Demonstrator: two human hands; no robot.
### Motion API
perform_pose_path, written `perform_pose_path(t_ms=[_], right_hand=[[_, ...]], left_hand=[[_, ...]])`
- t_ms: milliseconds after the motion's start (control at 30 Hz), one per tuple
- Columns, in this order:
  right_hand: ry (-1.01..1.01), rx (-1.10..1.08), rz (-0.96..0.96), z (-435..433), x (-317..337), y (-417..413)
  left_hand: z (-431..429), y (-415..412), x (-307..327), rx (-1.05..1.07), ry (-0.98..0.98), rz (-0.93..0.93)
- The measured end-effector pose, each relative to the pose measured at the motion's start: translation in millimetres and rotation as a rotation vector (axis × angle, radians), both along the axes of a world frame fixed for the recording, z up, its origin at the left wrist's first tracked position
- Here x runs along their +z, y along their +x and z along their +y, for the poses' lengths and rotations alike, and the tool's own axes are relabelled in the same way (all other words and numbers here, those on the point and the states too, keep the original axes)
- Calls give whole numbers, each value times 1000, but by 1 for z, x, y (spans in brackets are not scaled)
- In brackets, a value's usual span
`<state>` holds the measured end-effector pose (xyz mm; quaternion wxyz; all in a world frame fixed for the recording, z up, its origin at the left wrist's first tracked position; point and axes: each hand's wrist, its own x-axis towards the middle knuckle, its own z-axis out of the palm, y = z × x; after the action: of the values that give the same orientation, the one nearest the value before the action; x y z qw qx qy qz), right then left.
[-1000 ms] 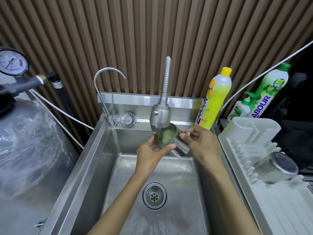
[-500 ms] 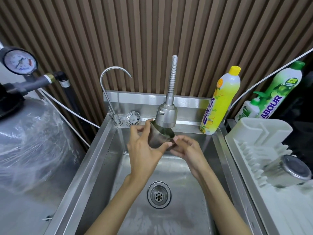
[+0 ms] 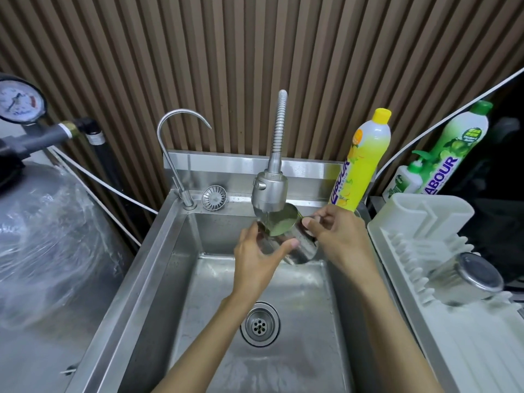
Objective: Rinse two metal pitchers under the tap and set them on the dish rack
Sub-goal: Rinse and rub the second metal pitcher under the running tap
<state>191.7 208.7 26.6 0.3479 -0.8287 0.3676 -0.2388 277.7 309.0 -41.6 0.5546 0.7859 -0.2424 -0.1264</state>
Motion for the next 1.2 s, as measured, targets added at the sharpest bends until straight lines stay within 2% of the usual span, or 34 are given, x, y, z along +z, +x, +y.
perform_pose_path(t_ms=[100,233,333,400,467,533,667,733,867,967,1033,1200], right_hand=[[253,86,-179,-9,-10,5],[623,181,-374,-12,-40,19],[960,238,-524,-4,-60,27],[1040,259,-536,1,-64,28],[998,239,-484,3,-63,27],[854,197,-378,3,-59,24],[663,106,-258,-1,-41,15],[518,57,-173,-5,-29,11],[60,34,32,-4,-5,6],[-128,28,132,1,5,5],[-120,35,90,-1,2,8],[328,131,-281,-11,-20,20]], left_hand=[[-7,9,4,37,-72,-19],[-3,19,12,96,-115,-198],[5,24,15,87,-72,-330],[12,23,17,105,-7,-395],[17,22,19,142,52,-418],[20,20,20,175,87,-395],[18,13,20,140,123,-236],[17,11,17,96,89,-110],[15,14,8,-71,-61,256],[9,13,0,-125,-138,292],[3,12,-3,-89,-207,268],[-5,16,2,100,-256,54]])
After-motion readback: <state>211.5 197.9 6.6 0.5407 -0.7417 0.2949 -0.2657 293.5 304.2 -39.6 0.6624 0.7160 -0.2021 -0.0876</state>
